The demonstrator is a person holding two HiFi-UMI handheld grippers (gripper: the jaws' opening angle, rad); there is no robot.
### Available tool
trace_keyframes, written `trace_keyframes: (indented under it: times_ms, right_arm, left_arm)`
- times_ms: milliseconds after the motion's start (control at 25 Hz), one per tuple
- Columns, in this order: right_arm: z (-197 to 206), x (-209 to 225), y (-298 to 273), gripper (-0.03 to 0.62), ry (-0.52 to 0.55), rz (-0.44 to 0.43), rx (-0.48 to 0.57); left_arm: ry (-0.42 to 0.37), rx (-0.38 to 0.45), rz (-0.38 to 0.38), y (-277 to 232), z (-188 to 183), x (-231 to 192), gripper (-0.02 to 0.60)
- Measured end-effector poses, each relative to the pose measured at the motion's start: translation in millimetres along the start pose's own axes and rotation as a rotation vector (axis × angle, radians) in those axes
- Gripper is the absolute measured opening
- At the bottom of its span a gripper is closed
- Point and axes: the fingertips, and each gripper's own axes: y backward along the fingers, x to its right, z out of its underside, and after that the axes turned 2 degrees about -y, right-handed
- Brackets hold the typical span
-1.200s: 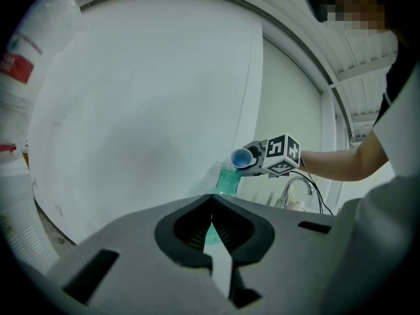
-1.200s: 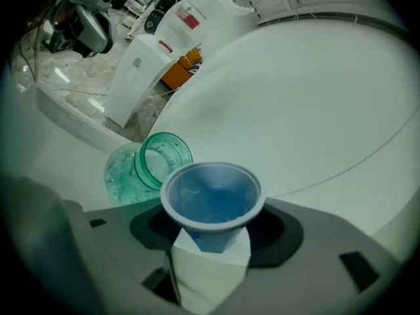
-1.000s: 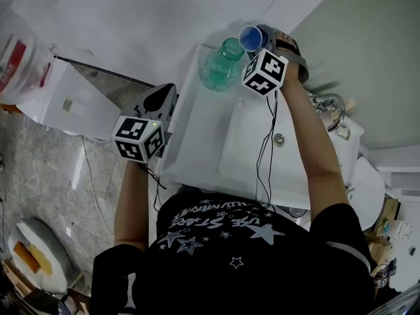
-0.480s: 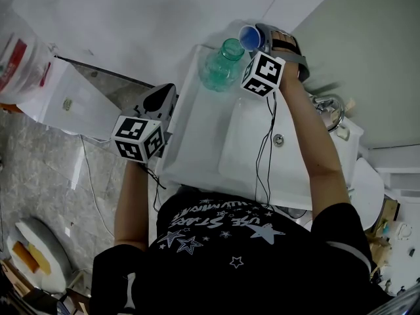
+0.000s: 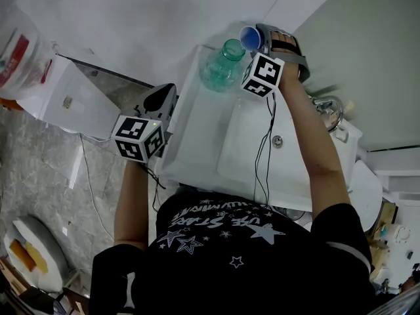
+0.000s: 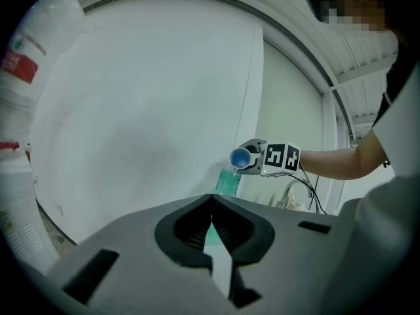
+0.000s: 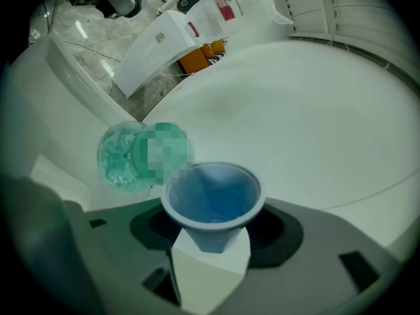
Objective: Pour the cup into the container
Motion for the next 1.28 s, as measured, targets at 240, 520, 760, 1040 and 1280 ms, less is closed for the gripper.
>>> trace_keyframes:
  times_ms: [240,520,760,1040,1280]
  right_arm:
    - [-1,1,3,0.279,-0.078,-0.024,0.019]
    - [-3,-2,10,0.279,-0.240,-0.081,0.054]
    - [1,0,21,0.279,-0.425,-0.103,0.089]
    - [10,-4,45,0.282,-0.600,-0.113,0.133]
    - [-1,-24,70,0.282,-0.802,-0.157,0.238]
  left_arm:
    - [0.001,0.010,-0.004,2,-2,1,0.011]
    - [-0.004,0.011,-0.013,8,-2,9,0.011]
    - [-0.007,0.010,-0.025,19,-2,15,0.011]
    - [-0.008,0.010,-0.035,30,1,29,0.011]
    - [-0.007,0.002,-0.043,38,9,38,0.011]
